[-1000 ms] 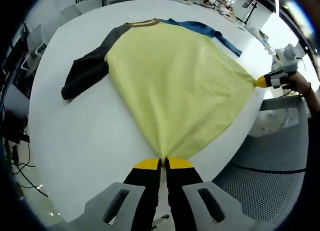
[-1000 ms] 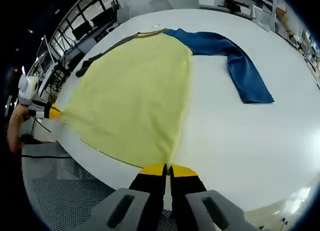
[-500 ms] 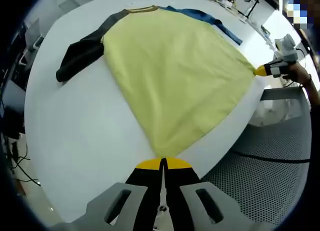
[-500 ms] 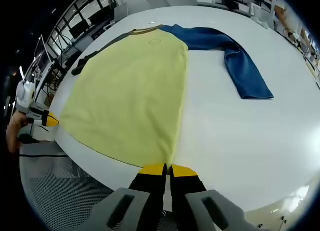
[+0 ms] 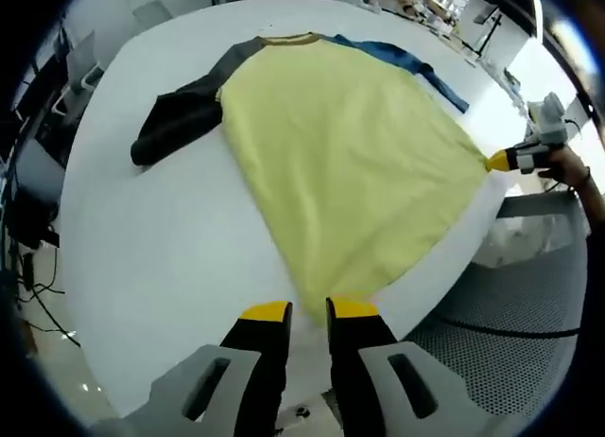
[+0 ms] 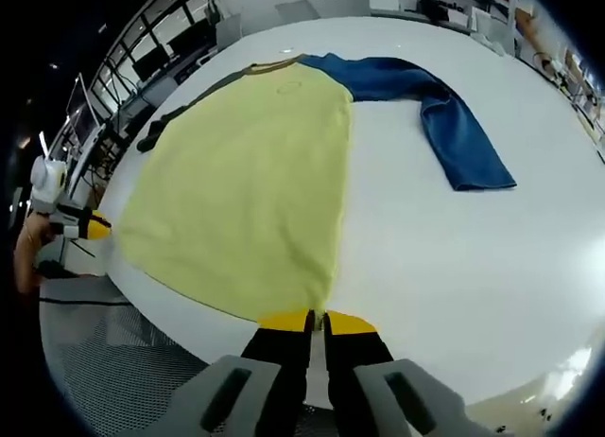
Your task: Fold the garment on the visible template until the final outline fits inside the template.
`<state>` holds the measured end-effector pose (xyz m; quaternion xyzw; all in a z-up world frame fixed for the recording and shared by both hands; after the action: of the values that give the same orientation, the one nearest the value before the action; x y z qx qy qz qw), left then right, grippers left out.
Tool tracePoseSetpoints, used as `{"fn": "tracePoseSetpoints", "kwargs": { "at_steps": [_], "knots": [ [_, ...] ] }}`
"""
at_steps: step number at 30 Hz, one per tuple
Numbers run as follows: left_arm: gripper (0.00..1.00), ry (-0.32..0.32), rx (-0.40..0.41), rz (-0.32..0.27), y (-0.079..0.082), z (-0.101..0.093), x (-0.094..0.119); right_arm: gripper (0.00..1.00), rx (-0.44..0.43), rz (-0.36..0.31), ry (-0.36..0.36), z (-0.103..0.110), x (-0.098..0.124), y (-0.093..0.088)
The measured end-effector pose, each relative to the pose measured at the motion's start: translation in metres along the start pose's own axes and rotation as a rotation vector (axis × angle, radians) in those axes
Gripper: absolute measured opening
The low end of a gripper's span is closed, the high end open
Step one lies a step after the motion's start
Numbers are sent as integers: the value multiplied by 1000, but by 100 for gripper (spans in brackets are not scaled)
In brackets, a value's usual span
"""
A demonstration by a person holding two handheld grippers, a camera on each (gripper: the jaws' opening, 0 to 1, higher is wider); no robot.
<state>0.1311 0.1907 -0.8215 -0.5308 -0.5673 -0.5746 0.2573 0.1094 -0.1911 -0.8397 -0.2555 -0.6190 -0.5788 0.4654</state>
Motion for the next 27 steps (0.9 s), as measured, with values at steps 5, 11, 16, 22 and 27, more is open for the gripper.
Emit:
{"fn": "tracePoseSetpoints", "kwargs": {
  "at_steps": [5, 11, 16, 22, 27],
  "knots": [
    [38, -53, 69, -156, 23, -10, 5, 24, -76, -108, -2, -9, 8, 21],
    [53, -55, 91, -285, 40, -13, 20, 52, -137, -252, -41, -30, 20, 49],
    [70, -68, 120, -380, 51, -17, 33, 79, -158, -295, -68, -44, 24, 60],
    [82, -56, 109, -409, 55, -19, 40, 93, -177, -302, -86, -61, 24, 69],
    [89, -46, 132, -409, 54, -20, 46, 98, -197, -301, -114, -81, 23, 75]
  ]
}}
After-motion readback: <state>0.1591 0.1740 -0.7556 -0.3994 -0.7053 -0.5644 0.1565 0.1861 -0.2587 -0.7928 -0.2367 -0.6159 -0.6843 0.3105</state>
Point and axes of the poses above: the point that each gripper's makers call its tool centre point, and the gripper's own axes: x roughly backward along the fingers, z roughly to its left, y roughly out of its top, the point moved 2 cm from there along x, roughly backward along the fingers, and after that the axes turned 11 degrees about x, right-handed, at the moved point
